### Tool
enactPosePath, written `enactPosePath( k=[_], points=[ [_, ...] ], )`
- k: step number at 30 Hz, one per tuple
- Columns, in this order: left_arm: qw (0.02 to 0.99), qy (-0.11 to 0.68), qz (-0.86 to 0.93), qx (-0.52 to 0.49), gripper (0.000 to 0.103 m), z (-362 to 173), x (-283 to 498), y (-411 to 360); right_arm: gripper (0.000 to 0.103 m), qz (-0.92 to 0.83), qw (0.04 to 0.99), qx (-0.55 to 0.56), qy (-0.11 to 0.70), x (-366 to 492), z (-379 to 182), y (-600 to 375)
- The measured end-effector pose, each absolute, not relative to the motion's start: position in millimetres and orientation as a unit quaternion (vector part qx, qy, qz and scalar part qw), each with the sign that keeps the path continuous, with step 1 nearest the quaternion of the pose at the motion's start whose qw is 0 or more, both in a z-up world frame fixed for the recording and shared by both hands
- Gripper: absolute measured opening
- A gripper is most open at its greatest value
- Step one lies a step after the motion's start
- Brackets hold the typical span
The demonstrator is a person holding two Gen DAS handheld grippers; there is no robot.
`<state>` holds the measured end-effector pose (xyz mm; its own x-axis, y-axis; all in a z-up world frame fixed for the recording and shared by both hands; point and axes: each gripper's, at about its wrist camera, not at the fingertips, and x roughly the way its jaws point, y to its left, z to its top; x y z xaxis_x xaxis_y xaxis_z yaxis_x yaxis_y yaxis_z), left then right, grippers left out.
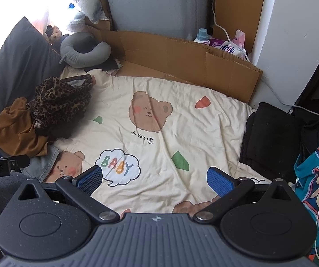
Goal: Fold clothes
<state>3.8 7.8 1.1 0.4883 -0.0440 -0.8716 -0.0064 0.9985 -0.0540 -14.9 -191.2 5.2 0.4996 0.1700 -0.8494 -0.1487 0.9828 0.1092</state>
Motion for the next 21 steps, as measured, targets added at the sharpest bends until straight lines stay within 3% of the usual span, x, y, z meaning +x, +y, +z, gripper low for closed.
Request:
enactPosePath(
  k=[21],
  points=[
    [0.862, 0.507, -0.004, -0.028, 0.097, -0.1, 4.0, 19.9, 0.103, 0.088, 0.868, 0.024, 0.487, -16.7, 6.6, -194.3]
  ],
)
